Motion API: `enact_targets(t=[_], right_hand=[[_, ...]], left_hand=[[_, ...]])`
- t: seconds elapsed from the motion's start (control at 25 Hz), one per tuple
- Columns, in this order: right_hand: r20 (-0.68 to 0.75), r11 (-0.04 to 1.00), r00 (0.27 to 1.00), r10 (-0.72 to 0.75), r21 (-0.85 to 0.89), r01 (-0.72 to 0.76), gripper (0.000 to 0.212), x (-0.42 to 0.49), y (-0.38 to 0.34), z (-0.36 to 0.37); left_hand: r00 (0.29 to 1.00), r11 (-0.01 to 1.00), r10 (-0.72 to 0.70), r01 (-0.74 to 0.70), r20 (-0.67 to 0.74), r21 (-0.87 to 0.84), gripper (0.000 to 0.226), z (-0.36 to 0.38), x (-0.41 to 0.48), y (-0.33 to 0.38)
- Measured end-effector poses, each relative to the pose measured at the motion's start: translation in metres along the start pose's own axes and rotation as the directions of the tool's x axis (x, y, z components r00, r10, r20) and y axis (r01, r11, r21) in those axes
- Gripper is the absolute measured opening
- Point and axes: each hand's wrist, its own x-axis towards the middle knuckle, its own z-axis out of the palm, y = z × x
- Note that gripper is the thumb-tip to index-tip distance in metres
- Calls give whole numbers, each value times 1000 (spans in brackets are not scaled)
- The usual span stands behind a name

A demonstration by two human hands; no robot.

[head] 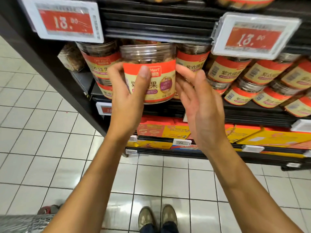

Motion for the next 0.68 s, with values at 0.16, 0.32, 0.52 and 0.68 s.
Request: enact_targets(t=[0.16,0.32,0.52,0.68], right_hand=[[-45,965,998,32,-257,-43,47,14,17,-4],[-64,949,994,84,-299,-100,50,23,31,-6],[-70,967,997,43,-249,-59,30,31,37,-3],[-22,964,1000,23,-266,-28,37,26,44,-2]], left_hand=[[999,921,54,-50,1,386,60,1,13,-13],[988,979,99,-75,-122,189,38,0,-3,-26],[988,965,97,-63,-123,256,36,-10,3,-32],[998,961,52,-40,-35,272,46,-12,7,-41]])
